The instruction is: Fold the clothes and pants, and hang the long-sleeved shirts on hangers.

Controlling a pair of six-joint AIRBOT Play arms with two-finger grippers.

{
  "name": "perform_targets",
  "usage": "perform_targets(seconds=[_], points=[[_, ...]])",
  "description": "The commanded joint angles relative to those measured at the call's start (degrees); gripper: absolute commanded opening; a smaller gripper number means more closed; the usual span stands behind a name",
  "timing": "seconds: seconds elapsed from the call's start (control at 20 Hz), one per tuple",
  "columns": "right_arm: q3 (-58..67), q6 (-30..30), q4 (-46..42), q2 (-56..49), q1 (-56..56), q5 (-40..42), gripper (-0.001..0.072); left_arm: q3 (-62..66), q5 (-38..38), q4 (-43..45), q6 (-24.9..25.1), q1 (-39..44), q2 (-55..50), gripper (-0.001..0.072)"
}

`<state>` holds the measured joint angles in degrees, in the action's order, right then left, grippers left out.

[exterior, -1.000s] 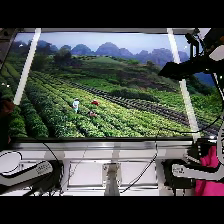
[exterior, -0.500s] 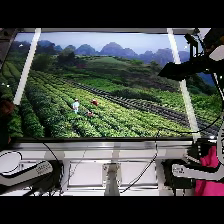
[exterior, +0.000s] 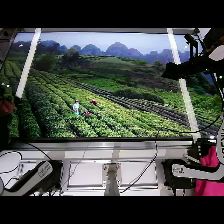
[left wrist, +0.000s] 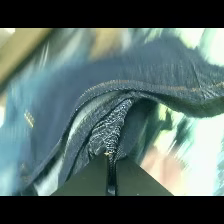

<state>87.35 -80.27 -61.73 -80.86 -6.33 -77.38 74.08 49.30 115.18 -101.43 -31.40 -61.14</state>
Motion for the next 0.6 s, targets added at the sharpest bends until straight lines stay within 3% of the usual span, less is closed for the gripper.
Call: perform_targets(seconds=[0.0,0.2,0.4,0.55], points=[[0.0,0.0,-0.1,-0.7,0.1,0.9,0.0018,9.4,-3.4,-6.6,2.6,5.0,5.0,0.0006],[0.0,0.0,-3.8,-1.3,0.0,6.7,0.0017,15.1,-2.4,-20.8,7.0,20.8,4.6,0.0007],[0.0,-1.8,-6.0,-1.3,-1.3,11.5,0.0017,15.1,-3.0,-21.4,7.0,43.1,-1.4,0.0007],[0.0,-3.7,-7.0,-1.3,-3.2,12.7,0.0017,15.2,-11.2,-21.4,6.9,55.1,-8.2,0.0007]])
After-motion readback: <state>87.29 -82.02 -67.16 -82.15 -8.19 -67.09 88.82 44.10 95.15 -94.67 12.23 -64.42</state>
